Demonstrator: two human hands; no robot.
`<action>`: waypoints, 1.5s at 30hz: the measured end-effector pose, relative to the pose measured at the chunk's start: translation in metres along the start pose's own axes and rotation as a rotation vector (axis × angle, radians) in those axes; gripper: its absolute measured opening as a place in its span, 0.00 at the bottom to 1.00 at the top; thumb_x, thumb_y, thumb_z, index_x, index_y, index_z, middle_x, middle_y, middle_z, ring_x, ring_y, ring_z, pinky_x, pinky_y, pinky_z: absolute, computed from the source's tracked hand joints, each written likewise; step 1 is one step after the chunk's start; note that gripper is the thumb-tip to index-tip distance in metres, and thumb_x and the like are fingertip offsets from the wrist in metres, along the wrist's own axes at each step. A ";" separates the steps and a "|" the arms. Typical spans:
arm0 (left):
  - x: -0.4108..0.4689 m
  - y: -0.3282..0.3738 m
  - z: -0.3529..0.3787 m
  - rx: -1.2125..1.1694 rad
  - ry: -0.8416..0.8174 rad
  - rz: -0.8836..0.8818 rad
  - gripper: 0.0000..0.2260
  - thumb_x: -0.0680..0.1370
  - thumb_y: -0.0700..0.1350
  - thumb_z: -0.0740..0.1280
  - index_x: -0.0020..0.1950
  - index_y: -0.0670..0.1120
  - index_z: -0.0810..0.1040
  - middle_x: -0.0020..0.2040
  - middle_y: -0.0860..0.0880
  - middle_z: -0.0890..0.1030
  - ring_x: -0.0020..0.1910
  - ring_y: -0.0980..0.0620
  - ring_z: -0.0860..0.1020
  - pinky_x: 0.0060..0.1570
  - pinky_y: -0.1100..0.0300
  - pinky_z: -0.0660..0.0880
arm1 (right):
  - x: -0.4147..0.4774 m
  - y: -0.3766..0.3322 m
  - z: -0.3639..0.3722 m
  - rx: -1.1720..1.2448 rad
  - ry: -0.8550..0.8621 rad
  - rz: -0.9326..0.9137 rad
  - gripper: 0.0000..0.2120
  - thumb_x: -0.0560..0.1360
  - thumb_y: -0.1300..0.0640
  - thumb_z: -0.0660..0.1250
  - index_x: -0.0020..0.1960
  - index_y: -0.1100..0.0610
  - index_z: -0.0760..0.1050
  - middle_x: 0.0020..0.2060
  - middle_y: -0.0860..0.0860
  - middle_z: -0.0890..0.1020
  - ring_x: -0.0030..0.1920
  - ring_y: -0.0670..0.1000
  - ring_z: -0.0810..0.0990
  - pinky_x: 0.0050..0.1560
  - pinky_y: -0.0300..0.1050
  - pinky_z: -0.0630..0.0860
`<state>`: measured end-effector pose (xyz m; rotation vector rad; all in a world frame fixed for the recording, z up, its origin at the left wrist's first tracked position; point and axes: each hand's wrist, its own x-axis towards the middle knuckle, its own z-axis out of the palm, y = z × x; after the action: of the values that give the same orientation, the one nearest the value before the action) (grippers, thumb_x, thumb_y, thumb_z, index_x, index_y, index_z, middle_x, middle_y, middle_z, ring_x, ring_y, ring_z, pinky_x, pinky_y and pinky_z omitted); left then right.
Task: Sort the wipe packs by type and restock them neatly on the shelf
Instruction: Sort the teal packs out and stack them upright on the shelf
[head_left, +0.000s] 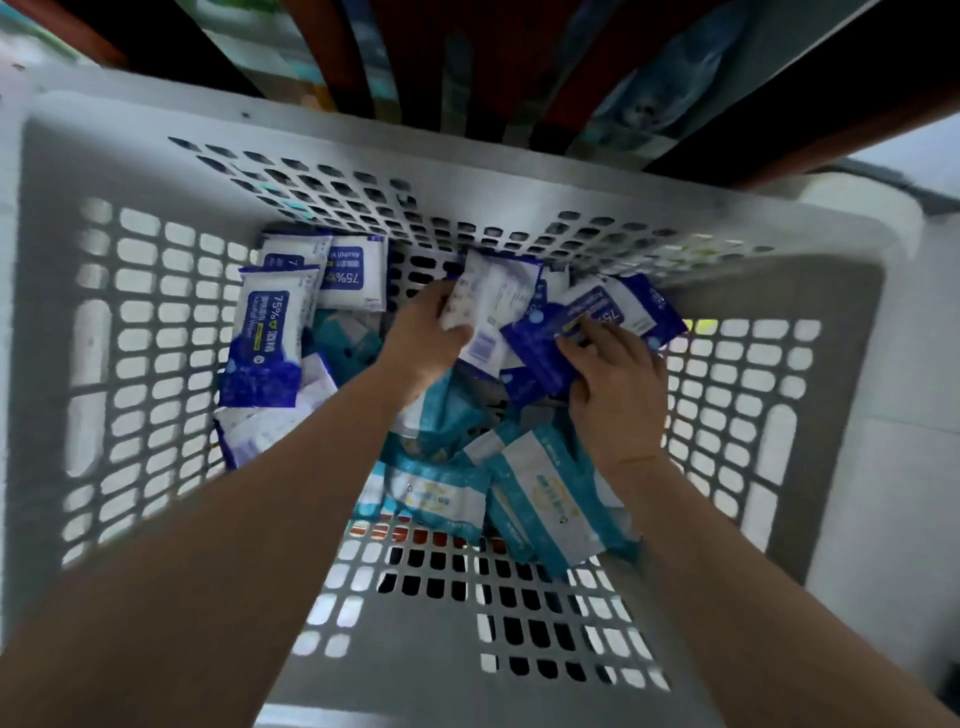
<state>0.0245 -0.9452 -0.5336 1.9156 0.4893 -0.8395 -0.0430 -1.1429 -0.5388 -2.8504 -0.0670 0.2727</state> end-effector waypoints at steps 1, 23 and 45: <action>0.000 0.000 0.003 0.062 0.052 0.039 0.17 0.76 0.36 0.66 0.65 0.43 0.72 0.51 0.48 0.77 0.48 0.49 0.75 0.41 0.67 0.67 | 0.000 -0.002 0.002 0.005 -0.029 0.014 0.21 0.64 0.65 0.69 0.56 0.54 0.82 0.59 0.57 0.81 0.58 0.62 0.78 0.55 0.61 0.73; -0.010 -0.048 -0.024 0.852 0.125 0.327 0.27 0.72 0.31 0.62 0.71 0.43 0.69 0.70 0.42 0.68 0.67 0.39 0.69 0.59 0.45 0.70 | -0.002 -0.054 0.000 0.262 0.088 -0.040 0.15 0.70 0.59 0.60 0.52 0.60 0.79 0.46 0.57 0.81 0.45 0.59 0.79 0.41 0.50 0.77; -0.021 -0.059 -0.040 1.023 -0.085 0.358 0.16 0.74 0.44 0.63 0.62 0.47 0.73 0.51 0.47 0.81 0.53 0.45 0.78 0.68 0.51 0.60 | 0.006 -0.109 0.028 1.015 -0.689 0.780 0.06 0.78 0.62 0.64 0.55 0.57 0.72 0.53 0.56 0.79 0.53 0.57 0.80 0.52 0.58 0.80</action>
<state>-0.0139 -0.8818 -0.5416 2.7402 -0.4407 -1.0148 -0.0443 -1.0304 -0.5361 -1.5606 0.8018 1.0570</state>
